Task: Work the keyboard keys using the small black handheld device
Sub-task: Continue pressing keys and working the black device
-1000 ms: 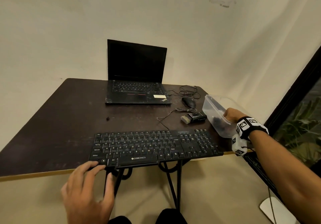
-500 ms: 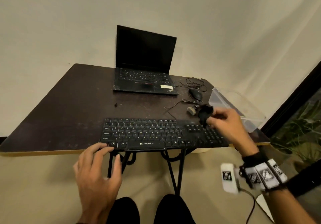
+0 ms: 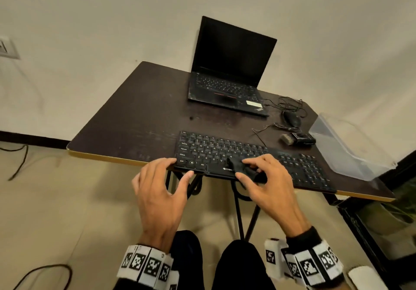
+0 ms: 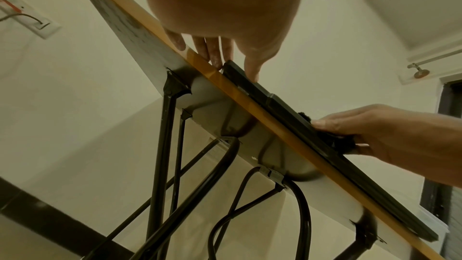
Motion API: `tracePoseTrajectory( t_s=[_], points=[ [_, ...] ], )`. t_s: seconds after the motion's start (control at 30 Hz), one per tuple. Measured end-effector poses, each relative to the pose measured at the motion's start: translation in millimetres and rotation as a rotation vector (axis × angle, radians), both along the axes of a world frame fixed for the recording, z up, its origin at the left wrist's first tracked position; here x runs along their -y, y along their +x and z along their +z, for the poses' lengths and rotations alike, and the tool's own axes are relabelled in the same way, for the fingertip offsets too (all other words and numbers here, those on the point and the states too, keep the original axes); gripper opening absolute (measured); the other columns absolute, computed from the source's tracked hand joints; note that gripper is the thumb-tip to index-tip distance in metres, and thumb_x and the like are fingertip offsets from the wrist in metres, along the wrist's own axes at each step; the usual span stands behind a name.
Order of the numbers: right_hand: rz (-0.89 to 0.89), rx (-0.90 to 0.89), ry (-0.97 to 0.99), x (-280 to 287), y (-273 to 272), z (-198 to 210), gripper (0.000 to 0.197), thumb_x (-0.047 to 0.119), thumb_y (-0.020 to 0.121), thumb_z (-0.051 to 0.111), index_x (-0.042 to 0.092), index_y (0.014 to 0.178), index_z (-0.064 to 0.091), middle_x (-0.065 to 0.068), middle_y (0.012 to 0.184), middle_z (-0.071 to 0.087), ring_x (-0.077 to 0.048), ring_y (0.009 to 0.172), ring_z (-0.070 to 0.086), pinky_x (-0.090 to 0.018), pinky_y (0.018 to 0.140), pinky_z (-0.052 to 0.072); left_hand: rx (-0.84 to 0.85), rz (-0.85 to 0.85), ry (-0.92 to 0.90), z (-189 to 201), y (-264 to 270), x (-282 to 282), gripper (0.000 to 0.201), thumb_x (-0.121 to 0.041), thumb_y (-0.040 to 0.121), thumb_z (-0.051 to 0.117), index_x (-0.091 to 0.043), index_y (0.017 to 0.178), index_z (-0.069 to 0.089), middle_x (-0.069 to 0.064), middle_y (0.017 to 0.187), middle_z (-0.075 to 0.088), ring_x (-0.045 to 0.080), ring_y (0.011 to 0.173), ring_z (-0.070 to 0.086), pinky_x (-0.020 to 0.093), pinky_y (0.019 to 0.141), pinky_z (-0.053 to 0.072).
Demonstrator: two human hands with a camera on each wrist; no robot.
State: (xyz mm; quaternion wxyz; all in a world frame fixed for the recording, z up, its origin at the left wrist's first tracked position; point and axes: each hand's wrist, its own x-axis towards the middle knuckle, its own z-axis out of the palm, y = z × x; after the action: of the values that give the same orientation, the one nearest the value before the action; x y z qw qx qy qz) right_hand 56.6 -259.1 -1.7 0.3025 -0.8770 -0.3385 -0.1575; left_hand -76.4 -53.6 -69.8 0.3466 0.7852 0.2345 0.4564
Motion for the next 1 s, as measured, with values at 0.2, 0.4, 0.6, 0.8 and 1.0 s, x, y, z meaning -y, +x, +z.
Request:
tracePoseTrajectory(
  t_s=[0.2, 0.4, 0.6, 0.8, 1.0],
  points=[
    [-0.024, -0.074, 0.268, -13.0, -1.6, -9.0, 0.013, 0.016, 0.085, 0.091, 0.023, 0.080, 0.081, 0.016, 0.083, 0.073, -0.007, 0.084, 0.070, -0.041, 0.080, 0.056, -0.004, 0.010, -0.039, -0.9, 3.6, -0.1, 0.039, -0.048, 0.090, 0.079, -0.024, 0.119, 0.070, -0.009, 0.121, 0.066, 0.015, 0.119, 0.057, 0.041, 0.106, 0.036],
    [0.092, 0.107, 0.198, -66.2, -49.3, -33.6, 0.013, 0.025, 0.078, 0.088, 0.027, 0.081, 0.076, 0.015, 0.096, 0.062, -0.007, 0.097, 0.060, -0.034, 0.099, 0.036, -0.004, 0.029, 0.058, -1.2, 1.8, -7.9, 0.032, -0.044, 0.090, 0.077, -0.023, 0.114, 0.072, -0.011, 0.114, 0.069, 0.017, 0.112, 0.062, 0.049, 0.098, 0.040],
    [-0.054, 0.181, 0.277, -22.7, -38.5, -42.1, 0.013, 0.021, 0.079, 0.088, 0.023, 0.080, 0.076, 0.014, 0.099, 0.070, -0.011, 0.099, 0.068, -0.037, 0.097, 0.036, 0.020, 0.012, 0.027, -2.0, 3.5, -8.2, 0.031, -0.041, 0.088, 0.078, -0.024, 0.113, 0.071, -0.013, 0.113, 0.067, 0.016, 0.111, 0.060, 0.044, 0.100, 0.036],
    [-0.117, 0.110, 0.271, -21.5, -25.0, -31.1, 0.027, 0.034, 0.090, 0.078, 0.024, 0.115, 0.076, 0.017, 0.102, 0.072, -0.003, 0.096, 0.067, -0.028, 0.102, 0.035, 0.007, 0.032, 0.048, -3.1, 3.9, -6.5, 0.031, -0.040, 0.089, 0.078, -0.021, 0.113, 0.070, -0.010, 0.113, 0.067, 0.019, 0.110, 0.060, 0.037, 0.097, 0.032],
    [-0.047, 0.180, 0.227, -36.9, -20.0, -34.7, 0.016, 0.039, 0.092, 0.078, 0.025, 0.097, 0.081, 0.014, 0.097, 0.072, -0.012, 0.094, 0.067, -0.034, 0.097, 0.035, 0.014, 0.038, 0.024, -5.6, 6.6, -4.7, 0.033, -0.037, 0.088, 0.079, -0.019, 0.114, 0.070, -0.007, 0.114, 0.067, 0.021, 0.111, 0.059, 0.045, 0.094, 0.038]
  ],
)
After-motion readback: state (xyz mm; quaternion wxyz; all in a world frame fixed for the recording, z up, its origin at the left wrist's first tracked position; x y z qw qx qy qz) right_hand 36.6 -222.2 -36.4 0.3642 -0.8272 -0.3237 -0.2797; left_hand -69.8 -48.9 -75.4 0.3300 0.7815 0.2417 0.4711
